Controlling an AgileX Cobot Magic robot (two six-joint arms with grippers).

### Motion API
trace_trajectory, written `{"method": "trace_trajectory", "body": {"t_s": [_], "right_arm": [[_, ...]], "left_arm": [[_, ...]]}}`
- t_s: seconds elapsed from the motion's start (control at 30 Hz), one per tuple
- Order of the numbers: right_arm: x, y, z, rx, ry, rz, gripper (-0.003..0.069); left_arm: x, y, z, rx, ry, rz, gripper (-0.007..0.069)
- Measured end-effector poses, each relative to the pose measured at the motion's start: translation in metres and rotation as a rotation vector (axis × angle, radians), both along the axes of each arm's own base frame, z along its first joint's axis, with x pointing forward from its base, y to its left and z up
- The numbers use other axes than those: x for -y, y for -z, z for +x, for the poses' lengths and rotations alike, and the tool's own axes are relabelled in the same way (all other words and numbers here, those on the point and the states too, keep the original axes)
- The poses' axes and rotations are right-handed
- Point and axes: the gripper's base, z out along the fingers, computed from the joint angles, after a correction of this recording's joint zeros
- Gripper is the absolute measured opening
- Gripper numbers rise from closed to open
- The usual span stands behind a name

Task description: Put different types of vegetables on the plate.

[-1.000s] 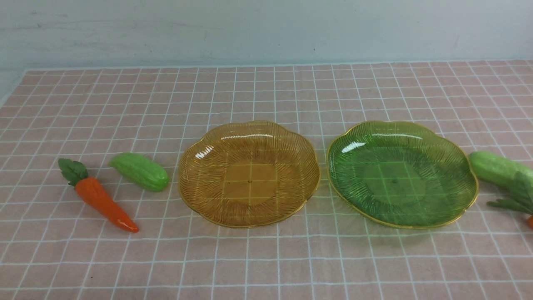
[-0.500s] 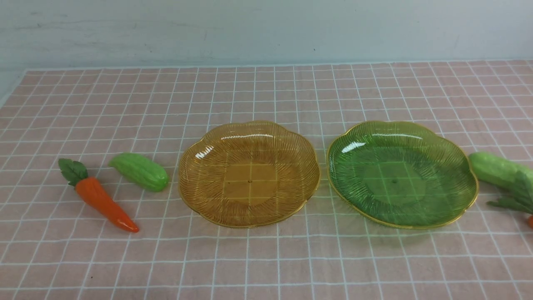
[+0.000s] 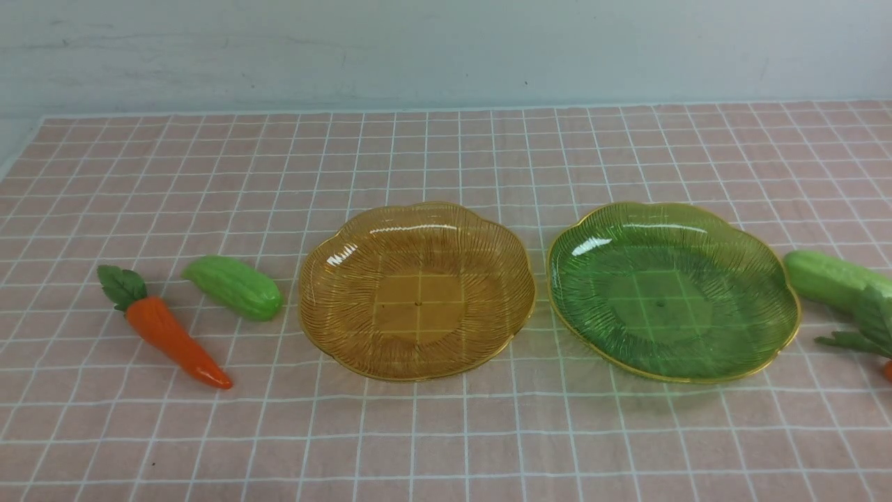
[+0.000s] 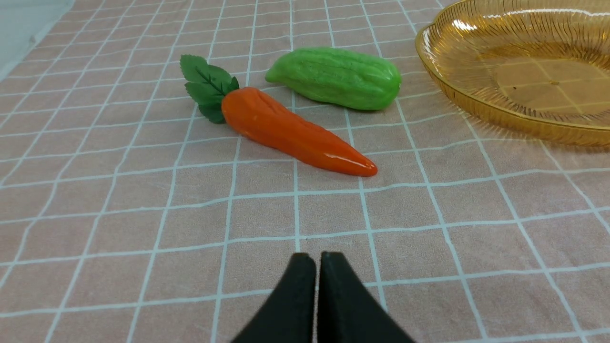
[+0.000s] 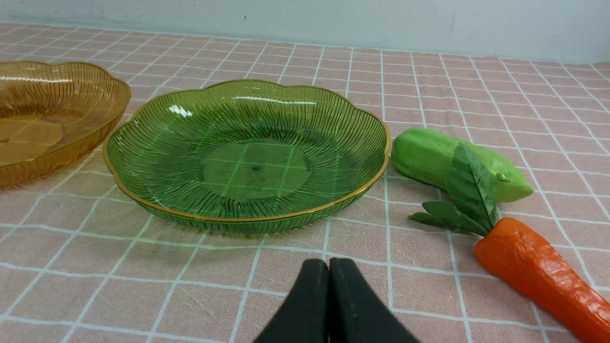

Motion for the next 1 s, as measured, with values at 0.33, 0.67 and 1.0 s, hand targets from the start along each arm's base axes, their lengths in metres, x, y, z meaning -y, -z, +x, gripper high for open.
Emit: {"method": "trace_trajectory", "body": {"t_s": [0.33, 0.67, 1.0], "right_arm": [[-0.002, -0.001, 0.0, 0.004, 0.002, 0.097, -0.0017], [-0.011, -0.013, 0.0, 0.001, 0.021, 0.898, -0.0017], [-0.001, -0.028, 0.001, 0.172, 0.065, 0.904, -0.0017]], "left_arm": [[0.013, -0.002, -0.001, -0.044, -0.051, -0.627, -0.0003], [0.025, -0.016, -0.001, -0.086, -0.057, -1.31, -0.0003], [0.032, -0.064, -0.005, -0.029, 0.12, -1.099, -0.0003]]}}
